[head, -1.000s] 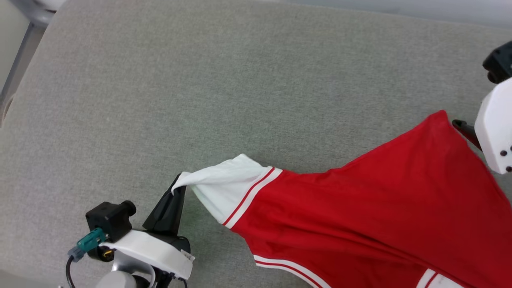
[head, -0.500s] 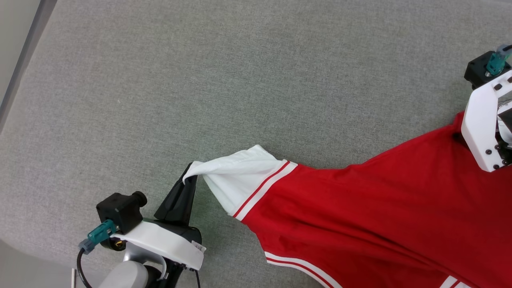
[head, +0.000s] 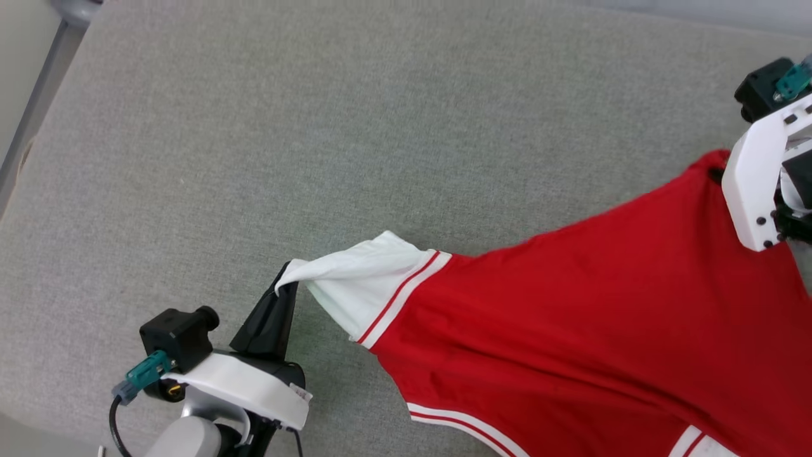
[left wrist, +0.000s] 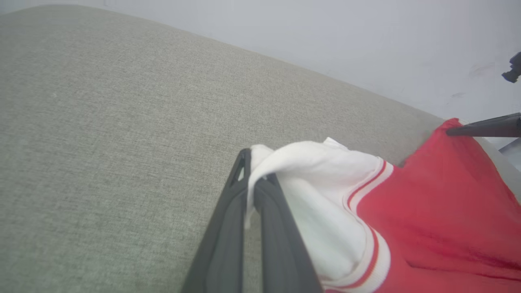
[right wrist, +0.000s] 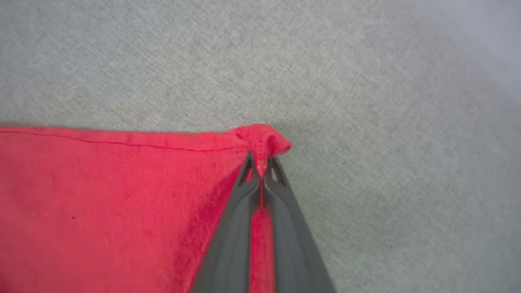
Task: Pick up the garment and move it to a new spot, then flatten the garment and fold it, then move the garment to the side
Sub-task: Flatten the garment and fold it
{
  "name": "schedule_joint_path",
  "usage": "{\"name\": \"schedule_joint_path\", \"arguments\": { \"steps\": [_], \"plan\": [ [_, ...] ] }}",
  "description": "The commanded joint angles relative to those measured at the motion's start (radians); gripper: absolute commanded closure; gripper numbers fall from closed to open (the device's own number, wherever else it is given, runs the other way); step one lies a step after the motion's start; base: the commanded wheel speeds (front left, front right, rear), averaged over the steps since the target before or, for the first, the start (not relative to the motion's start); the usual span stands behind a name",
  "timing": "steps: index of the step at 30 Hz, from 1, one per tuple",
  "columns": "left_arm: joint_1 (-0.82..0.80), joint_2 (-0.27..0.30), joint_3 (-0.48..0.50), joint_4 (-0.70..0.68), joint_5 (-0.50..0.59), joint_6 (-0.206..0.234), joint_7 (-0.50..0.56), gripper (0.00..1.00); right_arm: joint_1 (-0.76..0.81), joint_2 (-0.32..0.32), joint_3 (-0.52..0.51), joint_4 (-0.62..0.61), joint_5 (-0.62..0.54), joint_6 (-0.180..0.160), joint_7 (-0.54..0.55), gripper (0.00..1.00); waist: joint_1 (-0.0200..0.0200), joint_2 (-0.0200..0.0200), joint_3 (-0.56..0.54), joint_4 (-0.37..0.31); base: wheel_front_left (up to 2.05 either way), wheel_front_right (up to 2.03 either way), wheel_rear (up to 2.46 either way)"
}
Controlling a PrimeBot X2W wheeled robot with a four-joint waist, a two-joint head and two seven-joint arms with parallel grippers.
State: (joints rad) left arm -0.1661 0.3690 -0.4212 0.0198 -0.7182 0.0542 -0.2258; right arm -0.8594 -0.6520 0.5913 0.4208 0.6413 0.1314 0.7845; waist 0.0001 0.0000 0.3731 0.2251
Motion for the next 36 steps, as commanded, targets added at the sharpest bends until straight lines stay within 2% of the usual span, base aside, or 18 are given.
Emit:
{"name": "schedule_joint_path", "arguments": {
  "steps": [1, 10, 21, 26, 31, 36],
  "plan": [
    [0.017, 0.015, 0.005, -0.009, 0.003, 0.007, -0.001, 1.00, -0.010, 0.008, -0.005, -0.008, 0.014, -0.002, -0.039, 1.00, -0.0001, 0.0000, -0.038, -0.020, 0.00, 0.00, 0.00],
    [-0.043, 0.079, 0.017, -0.062, 0.035, 0.012, 0.038, 1.00, 0.053, 0.006, -0.070, -0.080, 0.061, -0.002, -0.231, 1.00, -0.0001, 0.0000, -0.151, -0.062, 0.00, 0.00, 0.00],
    [-0.270, 0.146, 0.075, -0.186, 0.073, 0.024, 0.110, 1.00, 0.084, 0.070, -0.240, -0.217, 0.000, -0.001, -0.377, 1.00, -0.0001, 0.0000, -0.214, -0.120, 0.00, 0.00, 0.00],
    [-0.416, 0.175, 0.098, -0.221, 0.099, 0.023, 0.155, 1.00, 0.060, 0.109, -0.322, -0.281, -0.053, -0.001, -0.394, 1.00, -0.0001, 0.0000, -0.195, -0.140, 0.00, 0.00, 0.00],
    [-0.551, 0.179, 0.107, -0.232, 0.107, 0.009, 0.190, 1.00, 0.015, 0.139, -0.383, -0.324, -0.099, -0.002, -0.390, 1.00, -0.0001, 0.0000, -0.151, -0.148, 0.00, 0.00, 0.00],
    [-0.759, 0.169, 0.121, -0.178, 0.095, -0.021, 0.225, 1.00, -0.103, 0.183, -0.440, -0.358, -0.148, -0.001, -0.365, 1.00, -0.0001, 0.0000, -0.055, -0.154, 0.00, 0.00, 0.00]
  ]
}}
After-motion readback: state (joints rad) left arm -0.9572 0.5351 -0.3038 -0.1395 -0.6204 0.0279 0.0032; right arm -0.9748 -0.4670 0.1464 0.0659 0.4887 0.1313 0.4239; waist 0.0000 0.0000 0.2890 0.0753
